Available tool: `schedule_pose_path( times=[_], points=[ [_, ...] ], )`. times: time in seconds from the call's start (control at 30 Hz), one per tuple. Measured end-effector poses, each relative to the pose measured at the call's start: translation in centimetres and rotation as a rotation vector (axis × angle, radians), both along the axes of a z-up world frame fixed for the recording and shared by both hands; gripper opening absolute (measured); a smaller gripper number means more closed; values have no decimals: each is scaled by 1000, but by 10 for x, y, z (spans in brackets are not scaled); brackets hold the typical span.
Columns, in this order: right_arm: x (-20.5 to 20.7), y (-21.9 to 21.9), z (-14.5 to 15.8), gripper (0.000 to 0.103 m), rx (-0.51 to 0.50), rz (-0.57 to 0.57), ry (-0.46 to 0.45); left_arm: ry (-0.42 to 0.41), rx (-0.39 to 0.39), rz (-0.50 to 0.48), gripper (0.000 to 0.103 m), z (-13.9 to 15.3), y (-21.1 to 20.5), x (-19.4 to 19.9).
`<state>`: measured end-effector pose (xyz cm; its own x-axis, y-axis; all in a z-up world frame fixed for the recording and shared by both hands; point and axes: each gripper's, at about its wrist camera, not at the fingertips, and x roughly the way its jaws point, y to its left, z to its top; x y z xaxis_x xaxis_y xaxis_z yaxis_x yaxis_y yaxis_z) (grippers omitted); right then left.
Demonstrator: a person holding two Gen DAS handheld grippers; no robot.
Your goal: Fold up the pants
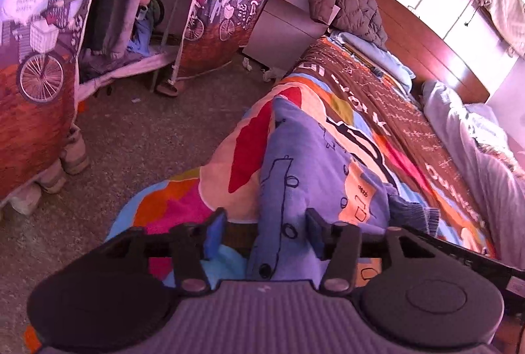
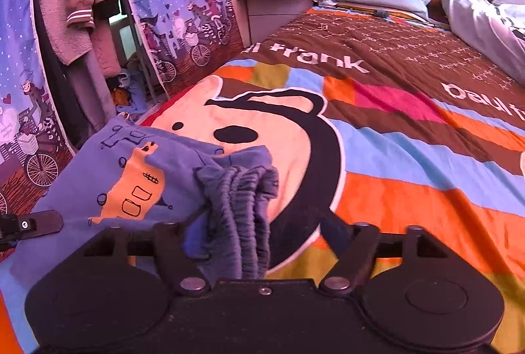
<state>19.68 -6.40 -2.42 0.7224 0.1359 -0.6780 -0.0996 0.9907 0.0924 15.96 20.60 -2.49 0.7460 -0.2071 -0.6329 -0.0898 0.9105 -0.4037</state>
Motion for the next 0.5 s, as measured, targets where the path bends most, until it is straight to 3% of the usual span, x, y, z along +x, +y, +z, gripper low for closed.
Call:
schedule_pose_path(
  times=[0.07,0.17,0.3,0.5],
  points=[
    [-4,-3,2,101,-11,-16,-4,-12,74,2,88,7,-7,-3],
    [-12,-10,6,102,-23,-35,-16,-97,208,6,100,25,-23,-18],
    [-30,-21,18,102,20,-73,-50,-152,284,-10,102,42,-40,-34],
    [-60,-27,44,102,-5,-14,-121,-193,301,11,103,66,-65,-55]
  ],
)
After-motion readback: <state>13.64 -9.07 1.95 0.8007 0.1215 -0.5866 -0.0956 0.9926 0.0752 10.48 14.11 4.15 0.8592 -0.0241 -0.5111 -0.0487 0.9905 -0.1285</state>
